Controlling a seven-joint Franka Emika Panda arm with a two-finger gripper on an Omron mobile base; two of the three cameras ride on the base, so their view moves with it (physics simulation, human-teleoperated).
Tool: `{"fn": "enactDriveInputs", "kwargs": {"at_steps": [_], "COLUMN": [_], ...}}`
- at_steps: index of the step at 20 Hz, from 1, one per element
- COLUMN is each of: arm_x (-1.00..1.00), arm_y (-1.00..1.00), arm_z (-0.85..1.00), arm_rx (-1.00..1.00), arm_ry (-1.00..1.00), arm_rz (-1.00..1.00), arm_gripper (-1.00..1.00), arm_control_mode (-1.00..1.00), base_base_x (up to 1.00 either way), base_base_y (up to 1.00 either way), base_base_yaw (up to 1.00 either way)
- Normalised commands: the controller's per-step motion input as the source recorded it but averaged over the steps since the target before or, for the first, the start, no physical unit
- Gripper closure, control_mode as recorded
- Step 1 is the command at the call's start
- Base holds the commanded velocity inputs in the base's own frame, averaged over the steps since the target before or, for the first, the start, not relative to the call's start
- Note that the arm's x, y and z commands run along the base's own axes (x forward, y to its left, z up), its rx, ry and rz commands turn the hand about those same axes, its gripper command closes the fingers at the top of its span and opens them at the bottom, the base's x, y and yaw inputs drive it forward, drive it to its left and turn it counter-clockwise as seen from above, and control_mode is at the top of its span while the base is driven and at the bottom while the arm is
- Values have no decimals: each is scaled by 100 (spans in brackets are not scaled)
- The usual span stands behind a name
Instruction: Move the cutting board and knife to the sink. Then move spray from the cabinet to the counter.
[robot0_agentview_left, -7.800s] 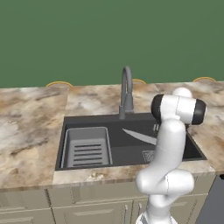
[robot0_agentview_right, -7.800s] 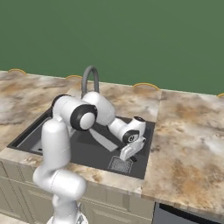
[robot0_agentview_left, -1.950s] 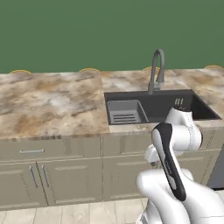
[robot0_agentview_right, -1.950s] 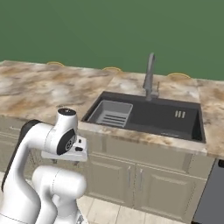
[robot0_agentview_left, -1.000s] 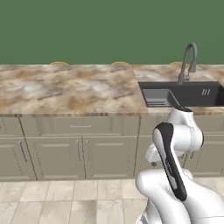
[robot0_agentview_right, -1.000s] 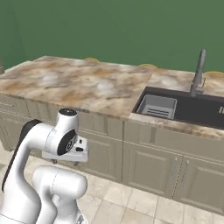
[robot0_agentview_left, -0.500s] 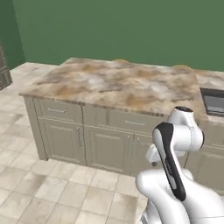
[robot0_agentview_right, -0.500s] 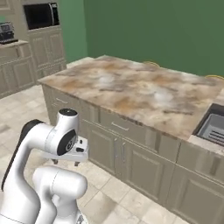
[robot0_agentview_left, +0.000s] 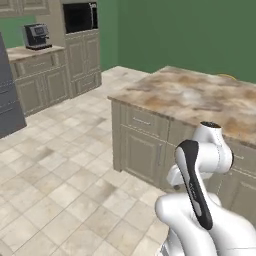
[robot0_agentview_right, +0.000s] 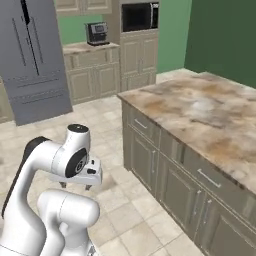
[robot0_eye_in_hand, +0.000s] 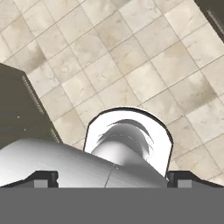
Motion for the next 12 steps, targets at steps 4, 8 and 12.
{"fn": "enactDriveInputs", "kwargs": {"at_steps": [4, 8, 12], "arm_x": [0, 0, 0], "arm_y": [0, 0, 0], "arm_z": [0, 0, 0], "arm_rx": [0, 0, 0], "arm_ry": [0, 0, 0], "arm_rz": [0, 0, 0], "arm_gripper": [-100, -100, -100], "arm_control_mode": [100, 100, 100], "base_base_x": [50, 75, 100], "base_base_y": [66, 49, 15], "base_base_yaw": [58, 56, 46]}}
